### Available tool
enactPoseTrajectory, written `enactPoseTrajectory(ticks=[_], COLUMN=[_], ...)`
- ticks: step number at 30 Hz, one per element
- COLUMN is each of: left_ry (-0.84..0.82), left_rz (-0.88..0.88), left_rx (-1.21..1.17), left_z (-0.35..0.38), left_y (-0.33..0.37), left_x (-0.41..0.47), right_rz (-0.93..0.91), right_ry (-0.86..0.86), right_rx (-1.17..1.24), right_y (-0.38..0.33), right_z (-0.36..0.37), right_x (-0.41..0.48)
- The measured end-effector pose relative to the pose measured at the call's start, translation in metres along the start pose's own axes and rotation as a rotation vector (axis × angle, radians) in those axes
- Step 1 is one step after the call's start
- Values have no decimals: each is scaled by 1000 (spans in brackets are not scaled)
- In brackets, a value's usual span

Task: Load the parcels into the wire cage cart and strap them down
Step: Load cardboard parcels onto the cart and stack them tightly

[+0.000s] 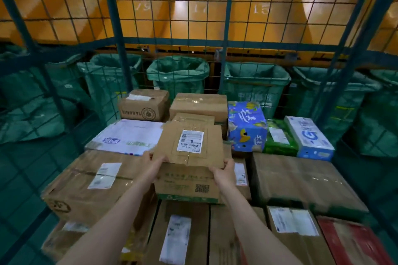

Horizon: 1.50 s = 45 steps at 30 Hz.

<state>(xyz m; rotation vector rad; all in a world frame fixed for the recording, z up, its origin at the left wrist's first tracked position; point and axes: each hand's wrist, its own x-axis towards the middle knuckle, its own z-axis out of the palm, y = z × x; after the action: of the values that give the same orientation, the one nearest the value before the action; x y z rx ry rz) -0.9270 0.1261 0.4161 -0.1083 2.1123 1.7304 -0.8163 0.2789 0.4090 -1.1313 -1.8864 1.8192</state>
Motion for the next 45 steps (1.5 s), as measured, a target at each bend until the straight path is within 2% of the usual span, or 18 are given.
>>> enactPoseTrajectory(ticks=[5,8,11,16,21,27,29,32,37,41,45], left_ry=[35,127,213,257,241,205,189,187,163,118,89], left_rz=[-11,1,26,0,44,3,-9,-15,48,105,36], left_rx=[11,21,89,166,242,205,156,227,209,206,183], left_z=[17,28,34,39,34,20,15,3,-10,-19,-31], left_y=[11,19,17,21,26,27,26,20,15,6,-11], left_x=[50,71,78,72,49,15,4,-15,-39,-57,-72], right_rz=[-26,-8,30,27,15,206,208,193,142,228,250], right_ry=[-68,-127,-174,-204,-175,-237,-244,-250,-249,-319,-350], right_rx=[-33,-52,-44,-29,-133,-169,-195,-227,-232,-265,-302], right_y=[-8,-17,-17,-11,-8,5,3,-4,-7,0,5], right_z=[11,19,23,15,3,-11,-12,-9,1,9,16], right_x=[52,73,84,84,67,37,26,6,-24,-53,-76])
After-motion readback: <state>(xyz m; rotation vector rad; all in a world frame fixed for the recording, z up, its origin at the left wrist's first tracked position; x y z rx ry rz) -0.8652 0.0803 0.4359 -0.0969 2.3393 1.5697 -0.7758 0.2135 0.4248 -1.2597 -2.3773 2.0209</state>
